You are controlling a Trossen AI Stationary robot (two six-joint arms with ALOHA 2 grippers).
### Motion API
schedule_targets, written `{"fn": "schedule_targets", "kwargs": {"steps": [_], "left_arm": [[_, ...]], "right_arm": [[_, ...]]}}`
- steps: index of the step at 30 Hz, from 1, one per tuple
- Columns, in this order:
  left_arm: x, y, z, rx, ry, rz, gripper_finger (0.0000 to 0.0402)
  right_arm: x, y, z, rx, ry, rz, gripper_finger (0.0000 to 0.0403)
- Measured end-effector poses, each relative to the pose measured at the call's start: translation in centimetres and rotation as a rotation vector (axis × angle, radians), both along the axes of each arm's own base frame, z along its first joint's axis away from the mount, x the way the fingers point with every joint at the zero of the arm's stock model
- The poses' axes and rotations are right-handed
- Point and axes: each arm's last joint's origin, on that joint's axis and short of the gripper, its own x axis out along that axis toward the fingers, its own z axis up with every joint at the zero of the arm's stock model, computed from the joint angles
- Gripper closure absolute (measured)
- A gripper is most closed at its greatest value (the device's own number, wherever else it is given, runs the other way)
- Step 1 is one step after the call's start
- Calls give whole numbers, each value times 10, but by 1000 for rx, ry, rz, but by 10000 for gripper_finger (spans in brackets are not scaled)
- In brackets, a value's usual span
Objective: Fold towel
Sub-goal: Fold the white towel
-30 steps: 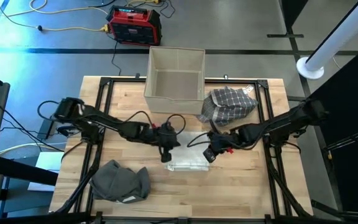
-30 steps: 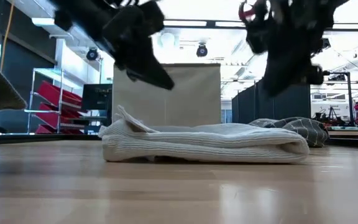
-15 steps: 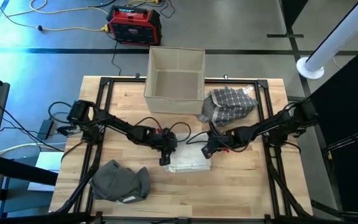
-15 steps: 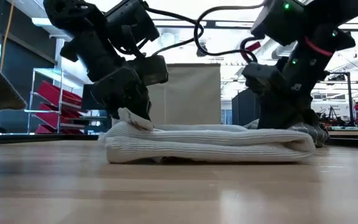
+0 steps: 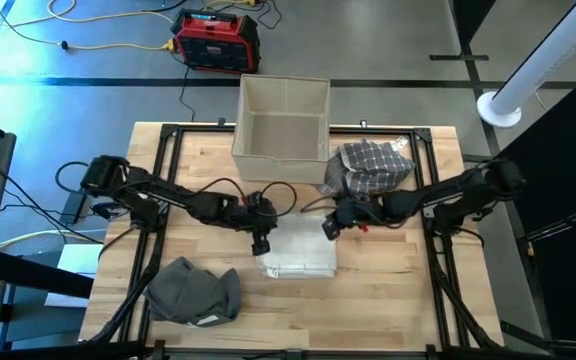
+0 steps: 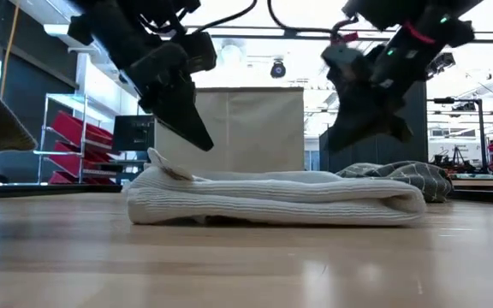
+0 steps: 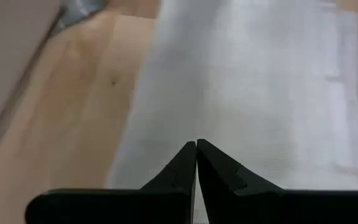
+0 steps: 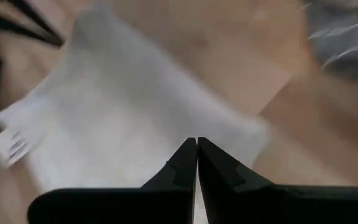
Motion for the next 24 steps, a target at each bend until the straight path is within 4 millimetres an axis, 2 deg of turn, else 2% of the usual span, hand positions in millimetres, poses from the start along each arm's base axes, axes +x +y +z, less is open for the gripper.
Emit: {"fn": "schedule_targets", "kwargs": {"steps": [3,6,8,12,18,24], "left_arm": [[-1,4,-15,7,61,12,394],[-3,7,-30,14,122,24,394],[-4,9,-40,17,159,29,394],[-5,9,-44,12,171,24,394],[-11,10,-24,11,125,34,394],[-18,11,10,-21,-9,46,394]], "right_arm": [[-1,0,-6,-2,38,-2,403],[-4,0,-1,-6,39,-3,403],[-5,-1,9,-20,1,-11,403],[-11,-1,34,-33,-95,-13,403],[-23,0,71,-54,-248,18,403],[-31,1,86,-71,-308,10,403]]}}
